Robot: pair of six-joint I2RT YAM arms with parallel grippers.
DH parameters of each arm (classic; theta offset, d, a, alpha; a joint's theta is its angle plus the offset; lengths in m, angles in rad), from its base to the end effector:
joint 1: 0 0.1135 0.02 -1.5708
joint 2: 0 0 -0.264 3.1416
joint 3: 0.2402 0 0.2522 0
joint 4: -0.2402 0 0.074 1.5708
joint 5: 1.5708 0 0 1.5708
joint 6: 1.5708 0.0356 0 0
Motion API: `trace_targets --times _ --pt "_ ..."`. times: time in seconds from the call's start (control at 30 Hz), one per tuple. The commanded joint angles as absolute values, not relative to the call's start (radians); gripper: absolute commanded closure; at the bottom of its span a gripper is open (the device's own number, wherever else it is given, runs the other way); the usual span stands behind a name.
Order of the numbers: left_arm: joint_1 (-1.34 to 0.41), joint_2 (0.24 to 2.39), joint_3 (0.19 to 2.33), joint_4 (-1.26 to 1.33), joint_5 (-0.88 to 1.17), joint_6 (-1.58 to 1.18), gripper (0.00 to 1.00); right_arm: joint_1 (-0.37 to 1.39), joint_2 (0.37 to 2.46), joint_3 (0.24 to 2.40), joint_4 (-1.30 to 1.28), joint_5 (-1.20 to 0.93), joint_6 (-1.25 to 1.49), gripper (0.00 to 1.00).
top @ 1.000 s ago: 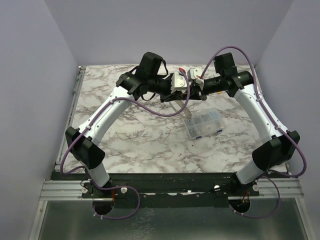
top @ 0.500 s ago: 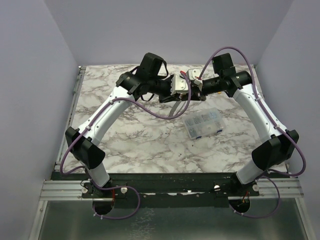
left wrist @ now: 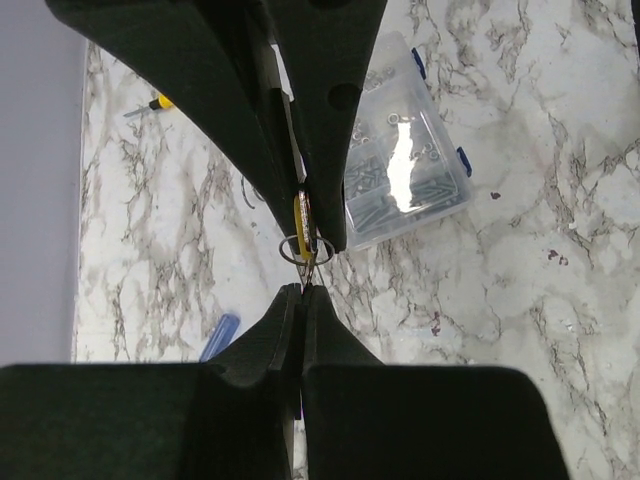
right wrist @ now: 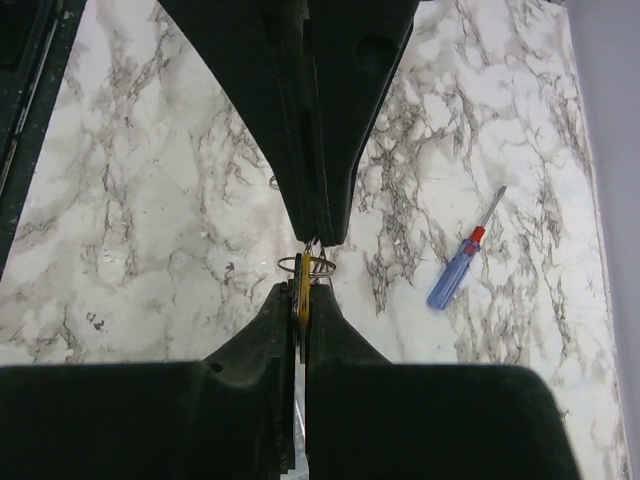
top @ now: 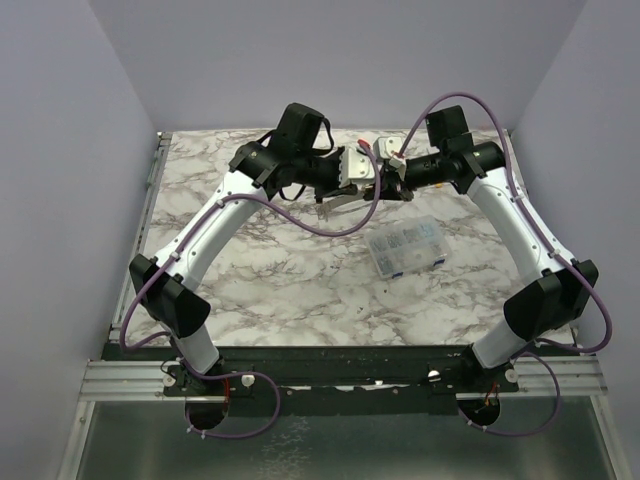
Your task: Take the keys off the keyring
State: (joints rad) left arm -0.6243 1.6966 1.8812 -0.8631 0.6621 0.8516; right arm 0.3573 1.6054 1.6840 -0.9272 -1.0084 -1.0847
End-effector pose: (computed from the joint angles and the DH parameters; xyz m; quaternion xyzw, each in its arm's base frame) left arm 0.2812 -0.2296 0.4153 0.6777 0.5368 -0.2451 0.4387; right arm 0.2987 0.1437 0.3866 -0.6689 0.5026 0.3123 0.4499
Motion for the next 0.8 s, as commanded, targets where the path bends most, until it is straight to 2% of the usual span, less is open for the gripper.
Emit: trace_targets --times 0.0,0.3,0.43,0.77 --pt "-0.586 1.676 1.84 -0.764 0.727 0.74 1.0 0.353 1.604 1.705 -0.875 -1.004 -1.014 0.99" --pt "-0.508 1.567 1.592 -0.277 0.854 0.284 1.0 0.305 1.581 1.612 -0.642 -1.025 -0.771 0.99" --pt "-0.489 1.533 1.501 -0.055 0.857 0.089 1.0 0.273 1.565 1.572 -0.505 -1.057 -0.63 0.99" --pt "-0.472 1.51 1.374 0.338 0.799 -0.272 1.0 0.267 1.532 1.502 -0.377 -1.086 -0.562 0.99"
